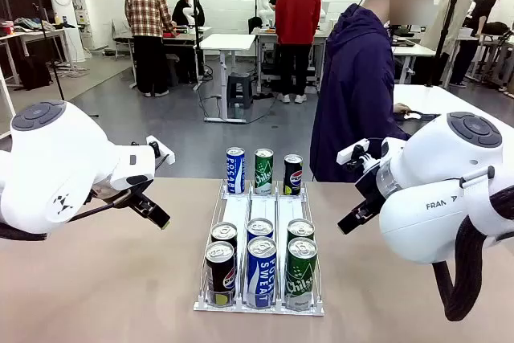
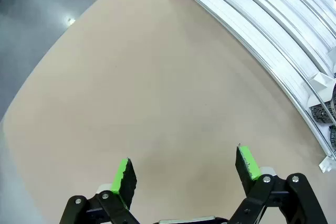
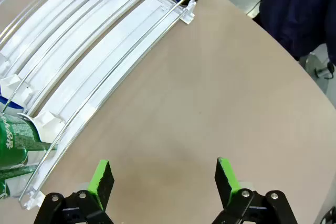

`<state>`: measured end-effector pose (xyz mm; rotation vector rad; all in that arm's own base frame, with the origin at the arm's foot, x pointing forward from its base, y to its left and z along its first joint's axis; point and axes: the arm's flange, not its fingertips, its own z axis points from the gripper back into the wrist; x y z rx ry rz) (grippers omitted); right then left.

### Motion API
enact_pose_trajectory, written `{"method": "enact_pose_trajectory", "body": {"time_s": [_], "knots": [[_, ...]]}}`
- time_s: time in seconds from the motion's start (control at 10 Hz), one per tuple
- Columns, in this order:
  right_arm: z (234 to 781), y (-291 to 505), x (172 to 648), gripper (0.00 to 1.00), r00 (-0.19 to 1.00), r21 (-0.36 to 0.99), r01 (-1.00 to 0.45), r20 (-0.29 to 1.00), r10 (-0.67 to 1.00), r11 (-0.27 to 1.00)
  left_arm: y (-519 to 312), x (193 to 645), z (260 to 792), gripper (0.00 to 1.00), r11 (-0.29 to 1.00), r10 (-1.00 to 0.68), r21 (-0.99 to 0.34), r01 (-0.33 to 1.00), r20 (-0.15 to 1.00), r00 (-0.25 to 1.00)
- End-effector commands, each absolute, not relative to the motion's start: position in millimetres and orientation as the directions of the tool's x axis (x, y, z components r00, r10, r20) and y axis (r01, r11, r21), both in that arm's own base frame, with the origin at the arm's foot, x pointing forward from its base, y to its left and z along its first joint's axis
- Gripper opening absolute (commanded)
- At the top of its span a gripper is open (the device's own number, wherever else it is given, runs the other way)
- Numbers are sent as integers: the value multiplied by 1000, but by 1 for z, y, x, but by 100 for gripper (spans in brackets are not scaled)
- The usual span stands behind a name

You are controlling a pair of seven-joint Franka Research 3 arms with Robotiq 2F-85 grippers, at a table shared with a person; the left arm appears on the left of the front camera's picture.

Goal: Retrieve and hand over the desired beverage to the person.
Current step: Pick up a can of the same type that the person held from the Automatic Can Dispenser.

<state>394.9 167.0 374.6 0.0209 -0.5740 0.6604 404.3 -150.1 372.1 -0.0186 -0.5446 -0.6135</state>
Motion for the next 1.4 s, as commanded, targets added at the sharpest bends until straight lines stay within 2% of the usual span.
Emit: {"method": "enact_pose_trajectory", "body": {"time_s": [0.0,1.3], "knots": [[374,167,395,100,641,-159,-585,510,574,795,-150,404,372,100,822,-542,141,552,491,682],[374,167,395,100,641,-159,-585,510,574,795,-150,404,372,100,822,-542,141,552,491,682]]}}
